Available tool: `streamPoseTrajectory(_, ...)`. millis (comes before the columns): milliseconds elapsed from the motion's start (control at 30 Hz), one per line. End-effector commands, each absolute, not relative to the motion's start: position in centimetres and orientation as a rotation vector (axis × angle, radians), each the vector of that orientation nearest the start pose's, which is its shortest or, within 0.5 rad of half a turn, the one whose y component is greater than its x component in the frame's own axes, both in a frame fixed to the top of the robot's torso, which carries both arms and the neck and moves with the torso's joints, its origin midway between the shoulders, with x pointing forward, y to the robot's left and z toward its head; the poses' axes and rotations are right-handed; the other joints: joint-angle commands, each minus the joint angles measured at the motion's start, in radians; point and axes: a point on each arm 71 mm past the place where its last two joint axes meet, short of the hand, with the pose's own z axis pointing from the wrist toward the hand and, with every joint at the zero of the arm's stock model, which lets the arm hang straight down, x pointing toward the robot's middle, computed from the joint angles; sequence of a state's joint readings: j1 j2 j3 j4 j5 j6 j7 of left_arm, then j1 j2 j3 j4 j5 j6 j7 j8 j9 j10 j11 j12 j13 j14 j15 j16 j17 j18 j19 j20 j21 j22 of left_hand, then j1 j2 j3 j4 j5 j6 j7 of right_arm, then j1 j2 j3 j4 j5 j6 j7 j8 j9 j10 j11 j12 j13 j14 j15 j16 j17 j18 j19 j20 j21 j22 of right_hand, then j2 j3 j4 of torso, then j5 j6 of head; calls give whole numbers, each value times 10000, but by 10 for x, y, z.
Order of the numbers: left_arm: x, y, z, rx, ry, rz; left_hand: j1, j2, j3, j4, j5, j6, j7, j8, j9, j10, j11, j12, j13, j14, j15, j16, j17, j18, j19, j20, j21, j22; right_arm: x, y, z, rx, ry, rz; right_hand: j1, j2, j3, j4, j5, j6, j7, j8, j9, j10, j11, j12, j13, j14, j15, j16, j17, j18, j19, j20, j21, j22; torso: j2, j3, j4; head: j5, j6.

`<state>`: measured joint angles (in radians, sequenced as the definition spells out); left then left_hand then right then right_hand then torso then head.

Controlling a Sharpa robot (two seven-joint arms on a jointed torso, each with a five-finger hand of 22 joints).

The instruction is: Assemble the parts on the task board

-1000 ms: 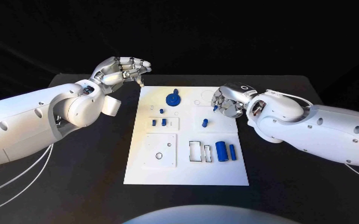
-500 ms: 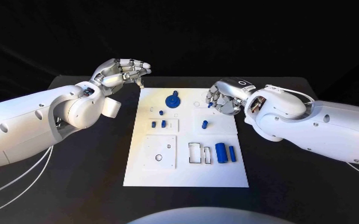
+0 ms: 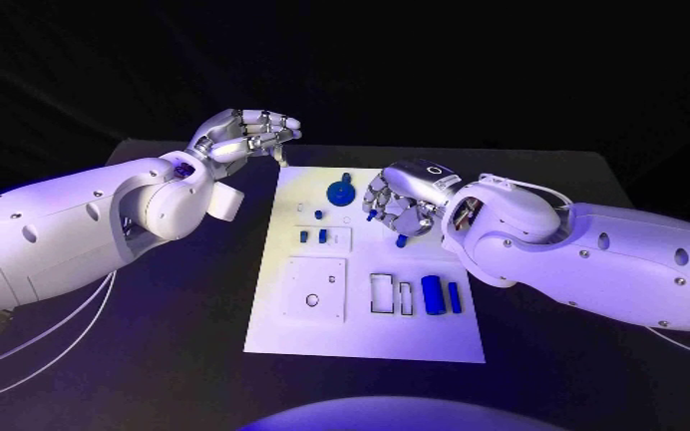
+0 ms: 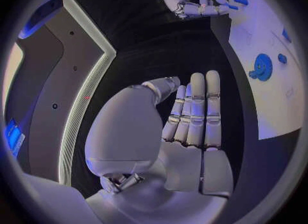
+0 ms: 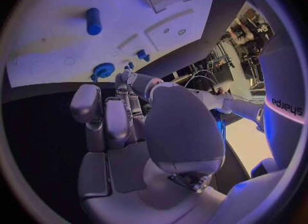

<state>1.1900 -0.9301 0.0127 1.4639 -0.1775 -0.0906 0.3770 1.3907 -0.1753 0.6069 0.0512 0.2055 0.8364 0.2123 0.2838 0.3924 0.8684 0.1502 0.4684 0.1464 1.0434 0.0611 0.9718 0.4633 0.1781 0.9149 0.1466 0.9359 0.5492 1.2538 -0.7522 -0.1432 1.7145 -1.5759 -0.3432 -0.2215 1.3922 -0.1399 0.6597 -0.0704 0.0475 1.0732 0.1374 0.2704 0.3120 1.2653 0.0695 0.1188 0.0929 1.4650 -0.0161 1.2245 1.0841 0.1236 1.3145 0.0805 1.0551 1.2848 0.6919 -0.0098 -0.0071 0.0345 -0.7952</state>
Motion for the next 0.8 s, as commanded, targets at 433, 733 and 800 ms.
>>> streamPoseTrajectory(433,501,258,-166,-9341,14752,-16004,-156,-19,-75,3,42,-92,16,-68,-13,-85,-17,-55,-19,-61,35,-39,-14,69,-24,64,-72,-39,404,-63,-209,-4533,16590,8827,-71,73,93,-44,27,26,-4,32,19,107,-69,-23,6,145,-37,36,-8,-118,34,16,-22,-12,7,20,-13,918,-202)
streamPoseTrajectory(733,504,258,-167,-9442,14718,-15970,-176,-19,-86,14,39,-96,16,-68,-13,-90,-16,-50,-20,-58,39,-39,-14,69,-20,68,-85,-49,392,-52,-224,-5000,16733,9025,-73,75,101,-54,27,17,1,27,21,101,-65,-33,5,143,-34,32,-18,-115,26,16,-36,-18,4,24,-28,1036,-303)
streamPoseTrajectory(800,504,257,-167,-9471,14717,-15986,-176,-19,-86,14,39,-96,16,-68,-13,-90,-16,-50,-20,-58,39,-39,-14,69,-20,68,-85,-49,391,-51,-226,-5049,16767,9019,-74,77,103,-58,27,15,1,26,21,101,-64,-36,5,143,-33,30,-22,-118,32,17,-22,-9,5,29,-22,1054,-328)
